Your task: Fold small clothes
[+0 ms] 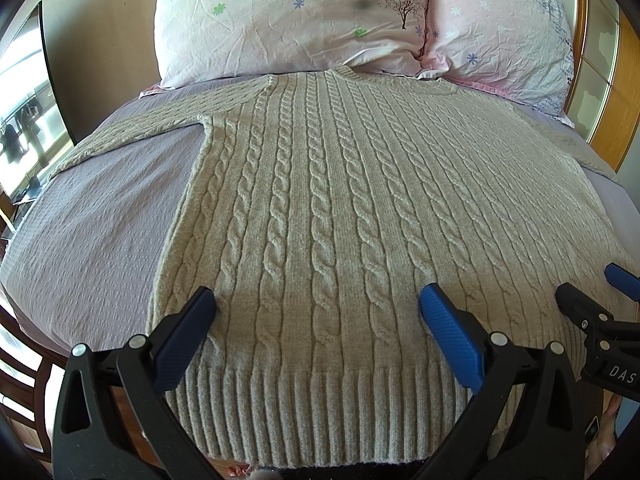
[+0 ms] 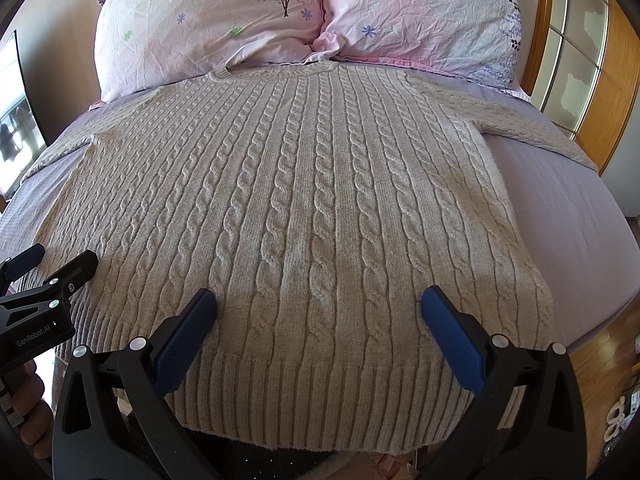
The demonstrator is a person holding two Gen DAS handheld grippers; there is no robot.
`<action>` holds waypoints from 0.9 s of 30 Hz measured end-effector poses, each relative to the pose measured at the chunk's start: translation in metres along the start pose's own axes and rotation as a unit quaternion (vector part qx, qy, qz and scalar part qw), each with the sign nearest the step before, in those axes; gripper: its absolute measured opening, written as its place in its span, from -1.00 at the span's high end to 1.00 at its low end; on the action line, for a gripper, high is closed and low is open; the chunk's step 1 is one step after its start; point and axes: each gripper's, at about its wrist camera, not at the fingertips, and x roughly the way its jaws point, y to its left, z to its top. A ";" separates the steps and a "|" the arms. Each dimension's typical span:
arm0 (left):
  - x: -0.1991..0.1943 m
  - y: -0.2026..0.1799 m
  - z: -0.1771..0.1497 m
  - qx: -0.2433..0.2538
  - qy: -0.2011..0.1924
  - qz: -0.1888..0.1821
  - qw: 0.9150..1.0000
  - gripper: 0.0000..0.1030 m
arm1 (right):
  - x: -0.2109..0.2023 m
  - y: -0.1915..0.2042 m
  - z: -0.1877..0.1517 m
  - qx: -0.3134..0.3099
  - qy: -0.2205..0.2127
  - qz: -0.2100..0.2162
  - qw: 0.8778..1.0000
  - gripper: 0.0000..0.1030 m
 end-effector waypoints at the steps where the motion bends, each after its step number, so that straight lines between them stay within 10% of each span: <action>1: 0.000 0.000 0.000 0.000 0.000 0.000 1.000 -0.97 | 0.000 0.000 0.000 0.000 0.000 0.000 1.000 -0.97; 22: 0.000 0.000 0.000 -0.001 -0.002 -0.001 1.000 -0.97 | -0.002 -0.001 -0.001 -0.003 -0.009 0.003 1.000 -0.97; 27: -0.006 0.000 -0.005 0.001 -0.022 0.002 1.000 -0.97 | -0.004 -0.025 0.005 -0.006 -0.040 0.060 0.997 -0.97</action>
